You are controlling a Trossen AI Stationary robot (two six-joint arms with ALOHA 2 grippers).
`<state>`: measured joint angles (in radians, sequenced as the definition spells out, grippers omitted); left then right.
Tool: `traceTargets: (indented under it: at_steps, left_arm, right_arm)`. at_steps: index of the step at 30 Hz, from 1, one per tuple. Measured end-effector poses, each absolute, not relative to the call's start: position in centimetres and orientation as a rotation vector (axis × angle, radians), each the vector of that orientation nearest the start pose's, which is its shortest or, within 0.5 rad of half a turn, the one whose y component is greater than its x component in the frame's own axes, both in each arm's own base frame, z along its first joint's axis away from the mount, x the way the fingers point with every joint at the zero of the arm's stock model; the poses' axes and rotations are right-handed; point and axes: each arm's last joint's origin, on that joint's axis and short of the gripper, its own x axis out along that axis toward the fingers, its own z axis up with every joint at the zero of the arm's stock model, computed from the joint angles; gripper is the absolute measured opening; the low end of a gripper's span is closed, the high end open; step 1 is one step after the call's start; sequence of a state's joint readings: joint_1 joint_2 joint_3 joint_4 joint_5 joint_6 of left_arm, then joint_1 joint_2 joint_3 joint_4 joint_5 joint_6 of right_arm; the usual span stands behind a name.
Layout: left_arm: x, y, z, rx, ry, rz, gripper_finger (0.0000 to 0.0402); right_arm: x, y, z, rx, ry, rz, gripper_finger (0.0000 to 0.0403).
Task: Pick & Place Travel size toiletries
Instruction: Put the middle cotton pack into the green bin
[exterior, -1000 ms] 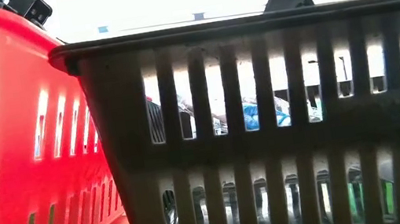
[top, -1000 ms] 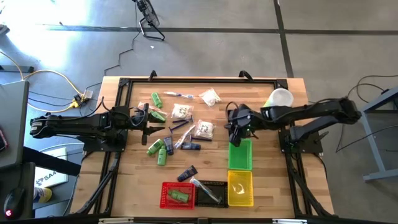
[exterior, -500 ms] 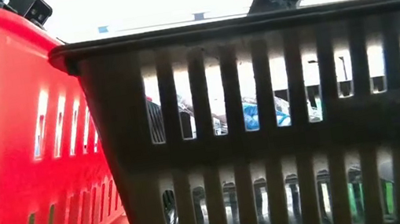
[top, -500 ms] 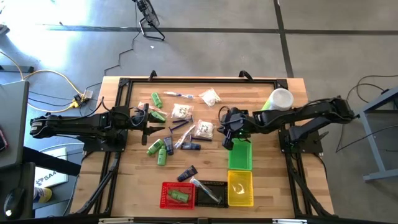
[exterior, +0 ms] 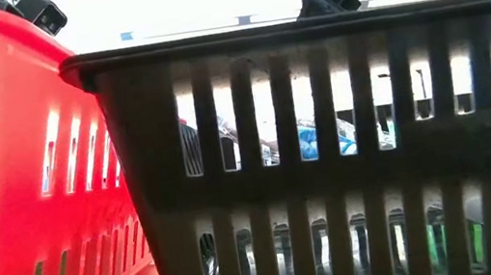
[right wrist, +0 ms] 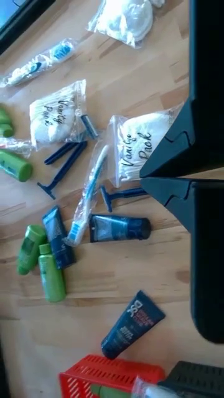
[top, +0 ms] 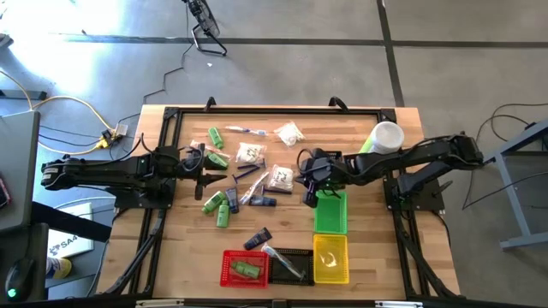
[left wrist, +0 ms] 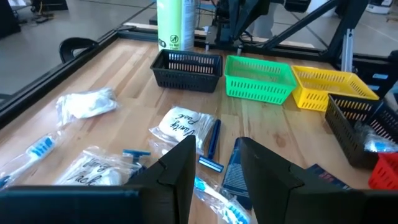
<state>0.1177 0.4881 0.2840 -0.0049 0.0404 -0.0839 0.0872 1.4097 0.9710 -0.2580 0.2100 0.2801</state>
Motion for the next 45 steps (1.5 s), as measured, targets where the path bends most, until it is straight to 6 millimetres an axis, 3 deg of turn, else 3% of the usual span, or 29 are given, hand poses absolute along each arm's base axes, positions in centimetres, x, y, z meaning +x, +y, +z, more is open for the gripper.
traceTargets:
  at_steps: [11, 17, 24, 32, 45]
  left_arm:
    - [13.3, 1.5, 21.6, -0.101, 0.204, 0.086, 0.0124]
    - [13.3, 1.5, 21.6, -0.099, 0.203, 0.1, 0.0124]
    - [13.2, 2.0, 21.7, -0.078, 0.196, 0.29, 0.0124]
    - [13.2, 2.1, 21.7, -0.112, 0.189, 0.318, 0.0124]
    - [13.1, 2.1, 21.5, -0.145, 0.195, 0.324, 0.0125]
  right_arm:
    - [30.4, 1.9, 26.0, 0.098, 0.58, -0.185, 0.0002]
    - [30.4, 1.5, 26.2, -0.081, 0.567, -0.248, 0.0002]
    - [30.6, -1.3, 26.5, -0.267, 0.57, -0.307, 0.0002]
    - [30.4, -4.3, 26.5, -0.132, 0.565, -0.345, 0.0002]
    - [30.2, -4.6, 26.2, -0.103, 0.59, -0.272, 0.0002]
